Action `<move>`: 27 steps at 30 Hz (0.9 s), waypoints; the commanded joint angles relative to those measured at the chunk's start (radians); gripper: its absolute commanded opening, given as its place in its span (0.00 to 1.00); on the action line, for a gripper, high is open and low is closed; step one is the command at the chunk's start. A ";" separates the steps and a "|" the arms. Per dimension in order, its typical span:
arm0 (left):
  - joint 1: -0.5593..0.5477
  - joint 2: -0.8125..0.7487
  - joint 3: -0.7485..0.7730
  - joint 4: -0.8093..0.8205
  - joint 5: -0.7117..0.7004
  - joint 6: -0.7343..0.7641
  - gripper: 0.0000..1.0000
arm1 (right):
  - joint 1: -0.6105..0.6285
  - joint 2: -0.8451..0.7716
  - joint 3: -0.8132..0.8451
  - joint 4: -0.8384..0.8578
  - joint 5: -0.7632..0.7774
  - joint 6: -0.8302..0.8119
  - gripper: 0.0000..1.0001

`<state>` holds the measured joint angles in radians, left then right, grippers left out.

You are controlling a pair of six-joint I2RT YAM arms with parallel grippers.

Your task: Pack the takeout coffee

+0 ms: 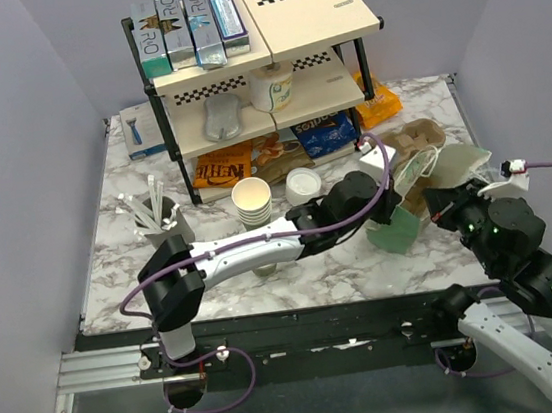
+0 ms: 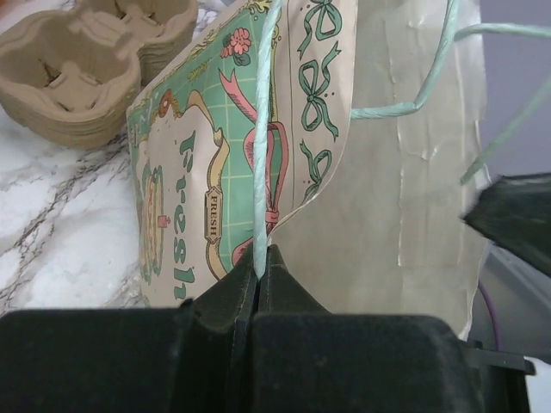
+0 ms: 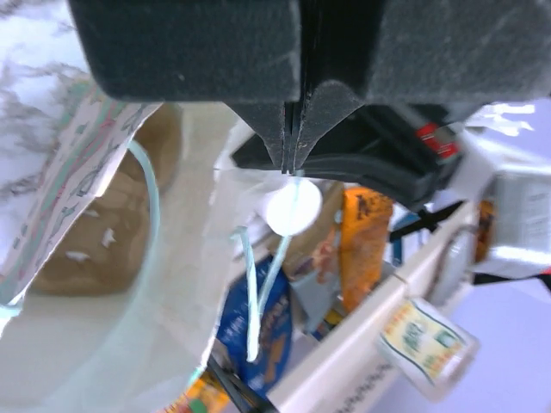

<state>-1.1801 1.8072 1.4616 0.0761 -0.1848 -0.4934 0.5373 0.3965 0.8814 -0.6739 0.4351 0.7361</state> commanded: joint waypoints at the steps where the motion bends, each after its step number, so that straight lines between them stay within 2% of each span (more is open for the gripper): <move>1: -0.012 -0.081 -0.098 0.096 0.038 0.035 0.00 | 0.006 0.018 -0.005 -0.136 0.092 0.029 0.02; 7: -0.023 -0.129 -0.080 0.119 -0.024 0.085 0.00 | 0.007 0.007 0.021 -0.115 0.071 0.002 0.05; 10: -0.038 -0.141 -0.076 0.180 -0.087 0.162 0.00 | 0.004 0.011 0.050 -0.128 0.092 -0.015 0.05; 15: -0.041 -0.143 -0.046 0.244 -0.047 0.292 0.00 | 0.006 0.022 0.073 -0.127 0.129 -0.024 0.08; 16: -0.042 -0.146 -0.049 0.252 -0.039 0.302 0.00 | 0.006 0.027 0.074 -0.127 0.137 -0.027 0.12; 18: -0.041 -0.141 -0.038 0.248 -0.045 0.318 0.00 | 0.006 0.042 0.076 -0.128 0.137 -0.033 0.33; 19: -0.041 -0.137 -0.020 0.238 -0.065 0.323 0.00 | 0.006 0.048 0.073 -0.127 0.126 -0.033 0.48; 20: -0.041 -0.129 -0.014 0.235 -0.080 0.332 0.00 | 0.006 0.050 0.073 -0.127 0.123 -0.033 0.56; 25: -0.041 -0.131 -0.015 0.280 -0.156 0.394 0.00 | 0.006 0.061 0.054 -0.127 0.143 -0.038 0.57; 27: -0.041 -0.132 -0.014 0.300 -0.151 0.435 0.00 | 0.007 0.067 0.033 -0.127 0.152 -0.024 0.49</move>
<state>-1.2190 1.7016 1.4193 0.2882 -0.2821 -0.1535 0.5377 0.4519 0.9390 -0.7795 0.5419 0.7124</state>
